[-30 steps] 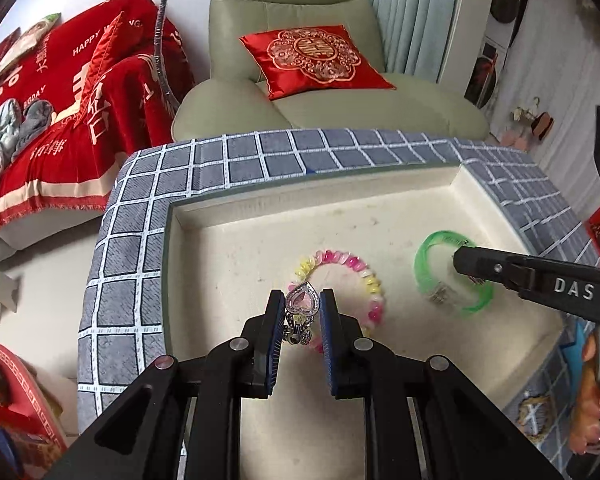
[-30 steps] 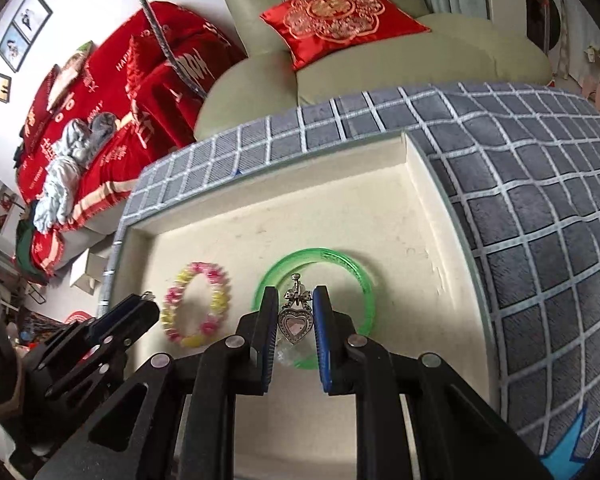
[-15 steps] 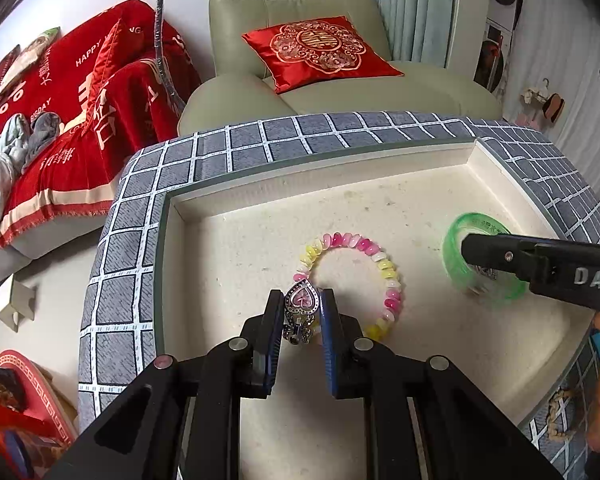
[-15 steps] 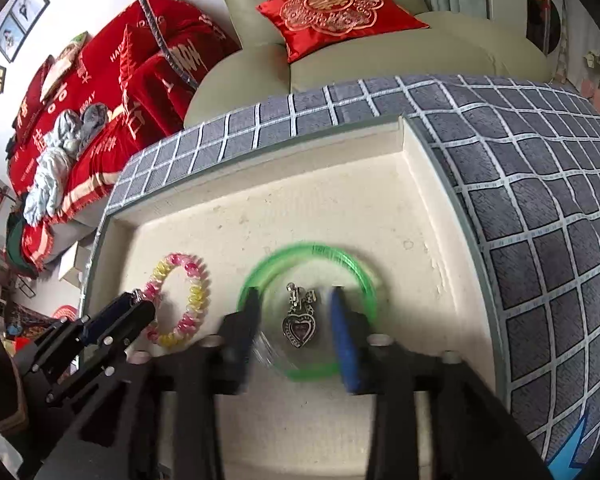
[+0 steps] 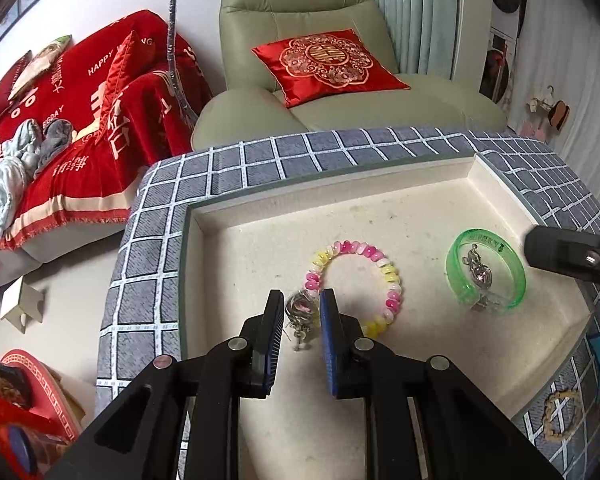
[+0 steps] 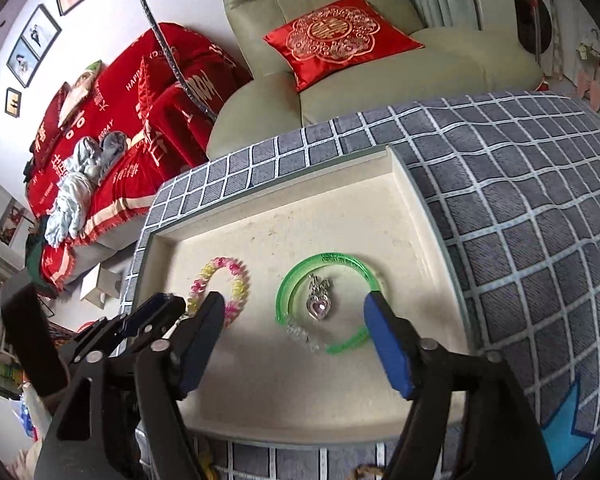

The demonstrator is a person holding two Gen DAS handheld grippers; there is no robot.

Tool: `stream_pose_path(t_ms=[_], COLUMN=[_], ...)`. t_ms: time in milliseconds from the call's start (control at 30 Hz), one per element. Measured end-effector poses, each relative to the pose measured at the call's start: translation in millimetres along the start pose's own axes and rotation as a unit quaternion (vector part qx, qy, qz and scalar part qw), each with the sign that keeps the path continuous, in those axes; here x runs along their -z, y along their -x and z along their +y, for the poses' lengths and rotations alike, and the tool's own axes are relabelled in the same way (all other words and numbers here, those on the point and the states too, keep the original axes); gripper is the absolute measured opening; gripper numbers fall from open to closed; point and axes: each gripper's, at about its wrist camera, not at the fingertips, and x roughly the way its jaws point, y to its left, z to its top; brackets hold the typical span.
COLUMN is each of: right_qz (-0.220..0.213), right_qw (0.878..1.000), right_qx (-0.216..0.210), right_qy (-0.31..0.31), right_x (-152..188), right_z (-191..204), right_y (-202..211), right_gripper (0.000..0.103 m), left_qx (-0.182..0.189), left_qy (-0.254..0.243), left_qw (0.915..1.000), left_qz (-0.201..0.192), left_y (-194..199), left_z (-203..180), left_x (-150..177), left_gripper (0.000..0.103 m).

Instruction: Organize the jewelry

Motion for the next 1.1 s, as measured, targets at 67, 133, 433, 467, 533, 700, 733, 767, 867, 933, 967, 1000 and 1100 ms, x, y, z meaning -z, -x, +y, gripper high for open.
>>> stream_pose_path(t_ms=[67,133,433,467,533,700,733,767,867,933,967,1000,1100], right_qz=[-0.004,-0.005,-0.016,-0.020,-0.026,-0.060,-0.068,-0.074,-0.060,-0.053,-0.049,-0.045,-0.031], right_qw=[1.000,1.000,1.000,1.000,0.999,0.998,0.997,0.997,0.998,0.998,0.998,0.998,0.999], right_qx=[0.001,0.002,-0.007,-0.006,-0.006,-0.009,-0.012,-0.015,-0.017,-0.012,-0.012,-0.010,0.004], right_qy=[-0.003,-0.005,-0.013,-0.014,-0.017,-0.020,-0.021,-0.023,-0.032,-0.038,-0.039,-0.039,-0.027], right_x=[4,7,30,35,40,61,65,70,83,91,95,101,116], right_z=[-1,-3,-5,-6,-7,-11,-11,-12,-15,-18,-20,-21,-22], right_y=[8,14,45,50,58,88,92,98,108,113,115,117,118], right_gripper=[0.077,0.077,0.081,0.081,0.086,0.103,0.103,0.103,0.103,0.103,0.103,0.103,0.103], left_qx=[0.001,0.006,-0.008,-0.003,0.000,0.023,0.023,0.025,0.043,0.045,0.050,0.054,0.060], left_qy=[0.006,0.013,0.002,0.000,0.001,0.010,0.009,0.007,-0.003,-0.002,0.002,0.008,0.016], left_qw=[1.0000,0.9999,0.9987,0.9989,0.9987,0.9984,0.9985,0.9985,0.9984,0.9984,0.9983,0.9982,0.9980], left_qz=[0.001,-0.003,-0.049,-0.047,-0.051,-0.050,-0.049,-0.048,-0.038,-0.033,-0.028,-0.023,-0.005], left_y=[2,6,46,51,62,89,94,99,111,118,121,124,129], left_z=[2,4,3,3,5,12,11,10,9,8,9,10,9], left_x=[-1,-1,3,5,10,28,33,39,58,70,78,85,106], left_gripper=[0.035,0.035,0.103,0.103,0.103,0.103,0.103,0.103,0.103,0.103,0.103,0.103,0.103])
